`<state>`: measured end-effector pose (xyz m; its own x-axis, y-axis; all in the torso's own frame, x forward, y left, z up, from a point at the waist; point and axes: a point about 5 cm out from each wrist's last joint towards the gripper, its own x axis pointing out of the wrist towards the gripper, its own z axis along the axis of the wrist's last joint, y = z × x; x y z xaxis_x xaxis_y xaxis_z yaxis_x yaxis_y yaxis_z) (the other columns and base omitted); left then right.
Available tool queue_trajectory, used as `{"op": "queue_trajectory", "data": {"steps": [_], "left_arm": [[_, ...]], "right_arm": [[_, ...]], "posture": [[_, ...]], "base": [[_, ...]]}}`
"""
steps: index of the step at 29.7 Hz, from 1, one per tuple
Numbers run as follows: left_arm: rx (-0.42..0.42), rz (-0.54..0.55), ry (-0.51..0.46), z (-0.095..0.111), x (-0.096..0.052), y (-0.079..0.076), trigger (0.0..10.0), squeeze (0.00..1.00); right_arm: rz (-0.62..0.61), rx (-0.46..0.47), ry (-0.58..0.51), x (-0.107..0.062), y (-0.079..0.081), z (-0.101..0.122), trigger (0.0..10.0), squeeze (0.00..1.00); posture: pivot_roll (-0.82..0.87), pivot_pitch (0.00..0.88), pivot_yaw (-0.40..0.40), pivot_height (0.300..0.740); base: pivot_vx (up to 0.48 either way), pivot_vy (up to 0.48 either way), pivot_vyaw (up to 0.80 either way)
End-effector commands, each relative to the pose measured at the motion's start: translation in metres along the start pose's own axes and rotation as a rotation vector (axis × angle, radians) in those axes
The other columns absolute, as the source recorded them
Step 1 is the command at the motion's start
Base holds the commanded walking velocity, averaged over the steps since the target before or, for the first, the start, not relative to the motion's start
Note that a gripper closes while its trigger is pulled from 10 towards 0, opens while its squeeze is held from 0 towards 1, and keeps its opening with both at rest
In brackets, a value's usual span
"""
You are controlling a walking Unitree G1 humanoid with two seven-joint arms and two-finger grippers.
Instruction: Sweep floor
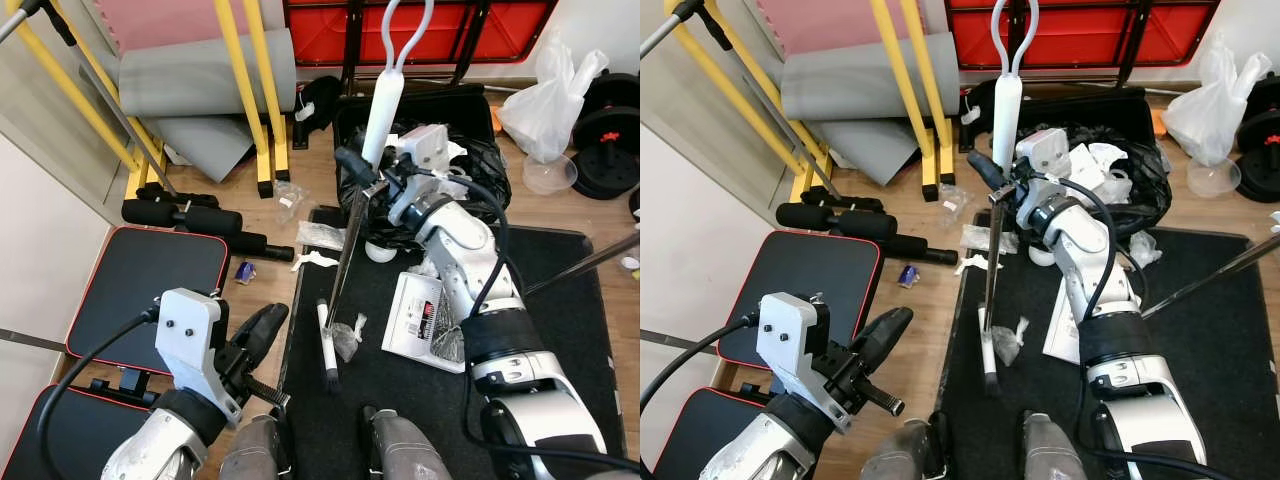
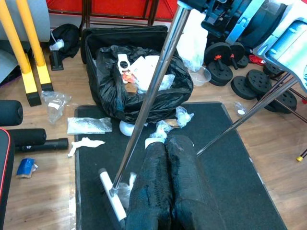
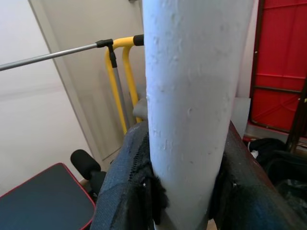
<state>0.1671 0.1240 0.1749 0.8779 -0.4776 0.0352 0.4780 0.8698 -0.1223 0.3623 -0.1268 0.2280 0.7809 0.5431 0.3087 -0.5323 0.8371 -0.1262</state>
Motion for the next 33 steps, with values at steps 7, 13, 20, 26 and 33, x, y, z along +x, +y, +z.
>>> {"op": "queue_trajectory", "data": {"steps": [7,13,20,26,33], "left_arm": [[-0.011,0.014,0.025,-0.006,-0.001,0.002,10.0,0.0],[-0.009,0.014,0.022,-0.006,0.0,0.003,10.0,0.0],[-0.008,0.015,0.021,-0.006,0.001,0.003,10.0,0.0],[-0.008,0.014,0.019,-0.006,0.002,0.003,10.0,0.0],[-0.007,0.014,0.017,-0.006,0.003,0.004,10.0,0.0]], "right_arm": [[0.021,-0.055,-0.046,0.003,-0.001,0.012,10.0,0.0],[0.029,-0.099,-0.039,0.001,-0.003,0.015,10.0,0.0],[-0.011,-0.168,-0.011,-0.002,-0.013,0.016,10.0,0.0],[-0.049,-0.192,-0.019,-0.002,-0.02,0.021,10.0,0.0],[-0.08,-0.167,-0.018,-0.001,-0.021,0.021,10.0,0.0]], "posture": [[-0.04,0.31,0.007,0.74],[-0.04,0.308,0.008,0.74],[-0.04,0.306,0.009,0.74],[-0.05,0.303,0.008,0.74],[-0.05,0.299,0.006,0.74]], "base": [[0.0,0.0,0.0],[0.0,0.0,0.0],[0.0,0.0,0.0],[0.0,0.0,0.0],[0.0,0.0,-0.11]]}}
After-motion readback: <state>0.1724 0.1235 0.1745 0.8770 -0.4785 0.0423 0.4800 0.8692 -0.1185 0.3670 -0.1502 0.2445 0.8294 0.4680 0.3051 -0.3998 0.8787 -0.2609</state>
